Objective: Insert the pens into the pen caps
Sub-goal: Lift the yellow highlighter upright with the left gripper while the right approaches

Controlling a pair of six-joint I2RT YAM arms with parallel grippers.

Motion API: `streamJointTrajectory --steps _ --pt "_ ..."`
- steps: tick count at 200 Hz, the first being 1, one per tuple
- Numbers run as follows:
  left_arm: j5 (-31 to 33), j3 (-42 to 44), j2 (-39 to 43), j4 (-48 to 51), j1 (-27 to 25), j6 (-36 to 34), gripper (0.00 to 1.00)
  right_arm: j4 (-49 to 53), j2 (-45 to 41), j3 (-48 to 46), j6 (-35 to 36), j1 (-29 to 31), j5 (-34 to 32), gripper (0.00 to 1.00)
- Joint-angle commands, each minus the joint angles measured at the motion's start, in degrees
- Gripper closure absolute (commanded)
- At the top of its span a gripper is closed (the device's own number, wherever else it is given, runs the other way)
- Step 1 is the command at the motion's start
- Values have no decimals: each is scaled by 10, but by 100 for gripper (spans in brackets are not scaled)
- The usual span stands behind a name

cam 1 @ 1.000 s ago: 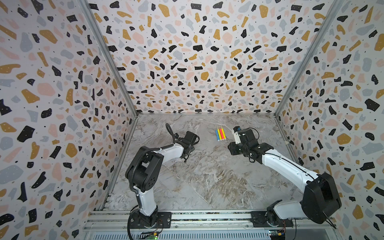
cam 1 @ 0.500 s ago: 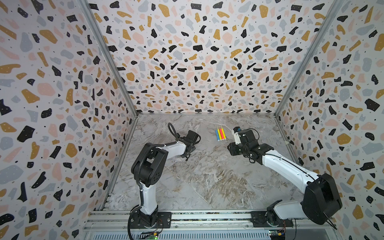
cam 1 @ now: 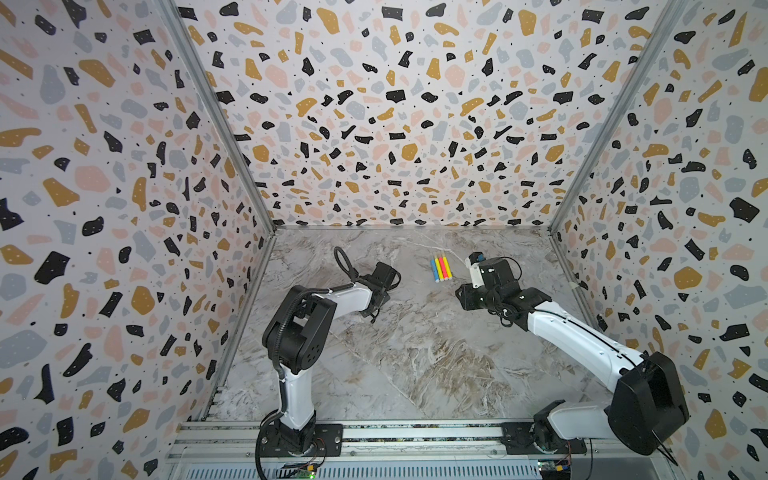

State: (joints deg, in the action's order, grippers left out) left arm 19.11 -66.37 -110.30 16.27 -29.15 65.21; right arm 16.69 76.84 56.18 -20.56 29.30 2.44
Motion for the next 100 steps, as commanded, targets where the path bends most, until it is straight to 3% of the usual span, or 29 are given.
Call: streamJointTrajectory --steps 1,20,49,71,100 --pt "-22 30 -3 6 -2 -1 83 11 -26 2 -6 -4 3 62" --pt "-30 47 19 -14 -8 -13 94 14 -33 0 -5 -7 4 62" --pt "-27 72 77 -30 -31 -55 100 9 -50 -12 -4 -19 30 62" --pt "-40 110 136 -52 -43 -83 100 -15 -70 -37 -5 -41 86 62" --pt "-108 178 229 -133 -61 -137 100 -64 -96 -83 -15 -73 187 62"
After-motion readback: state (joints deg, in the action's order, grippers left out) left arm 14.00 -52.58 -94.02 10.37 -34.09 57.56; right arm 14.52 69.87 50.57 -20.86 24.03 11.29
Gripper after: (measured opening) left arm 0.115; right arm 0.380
